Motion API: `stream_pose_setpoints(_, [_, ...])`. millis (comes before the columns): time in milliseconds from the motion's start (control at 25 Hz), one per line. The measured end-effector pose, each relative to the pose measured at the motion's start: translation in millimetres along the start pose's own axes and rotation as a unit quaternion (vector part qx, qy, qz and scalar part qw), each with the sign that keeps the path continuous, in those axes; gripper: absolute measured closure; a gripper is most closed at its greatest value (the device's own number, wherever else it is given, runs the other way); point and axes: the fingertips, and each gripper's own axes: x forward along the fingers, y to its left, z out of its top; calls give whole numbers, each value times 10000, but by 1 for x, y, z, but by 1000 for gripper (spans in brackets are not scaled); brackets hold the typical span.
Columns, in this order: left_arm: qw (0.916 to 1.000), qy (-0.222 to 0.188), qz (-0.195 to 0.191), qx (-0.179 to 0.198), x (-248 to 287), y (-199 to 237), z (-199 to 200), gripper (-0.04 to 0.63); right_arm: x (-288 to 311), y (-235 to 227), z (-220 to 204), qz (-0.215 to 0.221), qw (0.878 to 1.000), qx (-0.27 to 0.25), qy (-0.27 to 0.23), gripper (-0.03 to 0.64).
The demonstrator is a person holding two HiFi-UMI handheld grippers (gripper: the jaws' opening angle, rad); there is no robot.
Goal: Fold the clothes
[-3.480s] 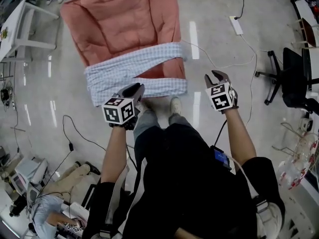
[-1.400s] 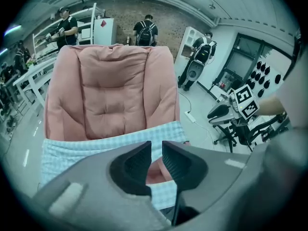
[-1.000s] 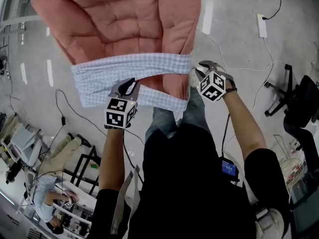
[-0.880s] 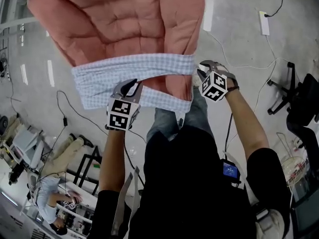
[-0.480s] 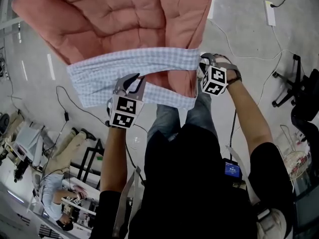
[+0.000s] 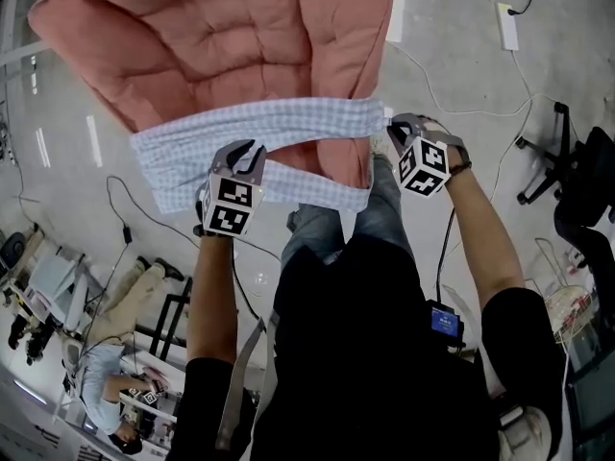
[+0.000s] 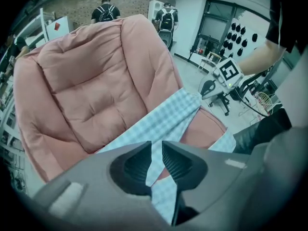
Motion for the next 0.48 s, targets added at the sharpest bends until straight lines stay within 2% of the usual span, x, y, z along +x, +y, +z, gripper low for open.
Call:
stream_pose_setpoints(200, [9970, 356, 50, 680, -6, 6, 1, 500, -70, -26, -1, -626, 9966, 475, -230, 611])
stream_pose_setpoints(320, [9951, 448, 19, 881, -9, 18, -4, 486, -107, -41, 6, -967, 9924, 688, -314, 611])
stream_pose_setpoints(480, [9921, 448, 87, 1169, -10, 38, -13, 471, -134, -46, 28, -1328, 9883, 657, -362, 611])
